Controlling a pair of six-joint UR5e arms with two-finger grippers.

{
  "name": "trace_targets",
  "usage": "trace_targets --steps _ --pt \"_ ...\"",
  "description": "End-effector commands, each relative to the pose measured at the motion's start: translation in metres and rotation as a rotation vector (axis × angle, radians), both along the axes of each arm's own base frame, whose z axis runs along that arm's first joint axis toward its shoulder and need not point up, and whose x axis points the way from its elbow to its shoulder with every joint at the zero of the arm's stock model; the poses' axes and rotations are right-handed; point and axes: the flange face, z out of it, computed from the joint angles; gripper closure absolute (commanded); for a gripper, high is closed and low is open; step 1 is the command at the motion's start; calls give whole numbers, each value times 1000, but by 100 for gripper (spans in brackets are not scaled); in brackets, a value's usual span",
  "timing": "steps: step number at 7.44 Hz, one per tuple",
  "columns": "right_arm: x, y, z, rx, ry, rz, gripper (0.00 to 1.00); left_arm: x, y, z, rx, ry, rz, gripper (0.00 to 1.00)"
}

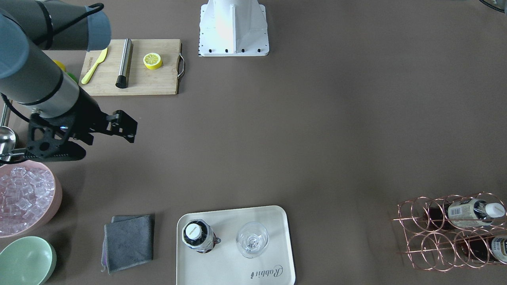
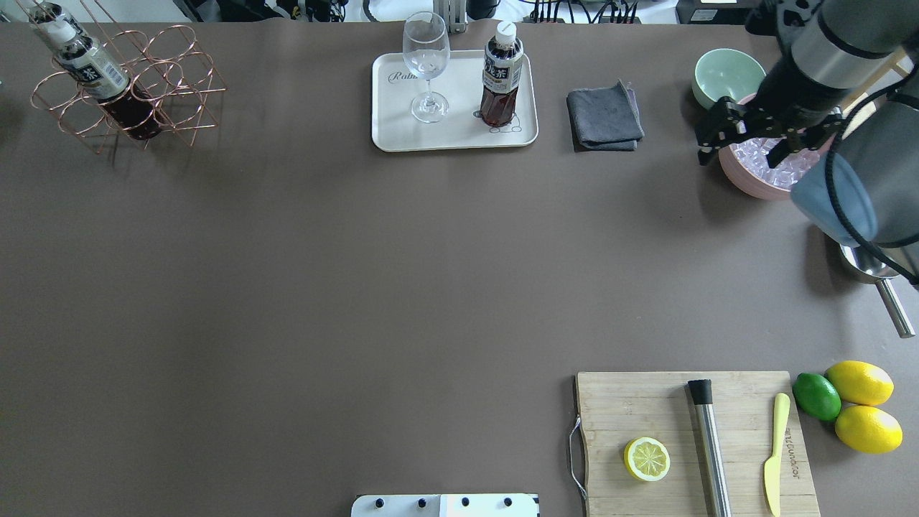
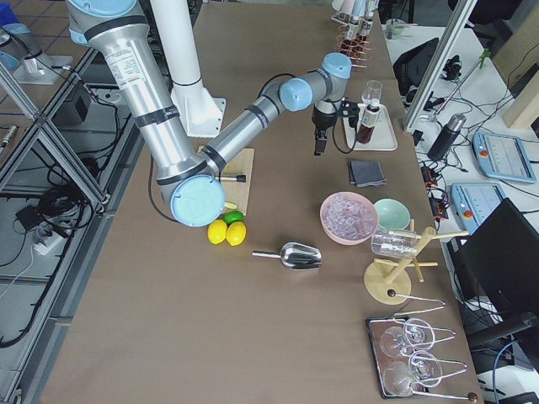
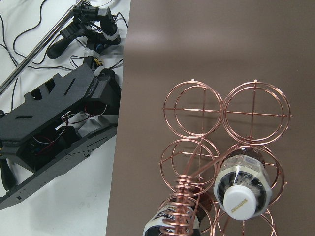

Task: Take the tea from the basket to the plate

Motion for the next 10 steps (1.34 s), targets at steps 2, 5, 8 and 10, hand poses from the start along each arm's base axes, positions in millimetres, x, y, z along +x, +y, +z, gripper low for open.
trace_targets --steps 2,5,8,10 --pt "149 50 170 -104 105 35 0 -1 0 3 -4 0 -1 100" --pt "254 75 283 -151 110 21 0 0 0 4 -6 -1 1 100" --pt "303 95 346 -99 98 70 0 6 1 5 -7 -1 8 100" --pt "306 105 348 -26 94 43 0 6 1 5 -9 0 9 100"
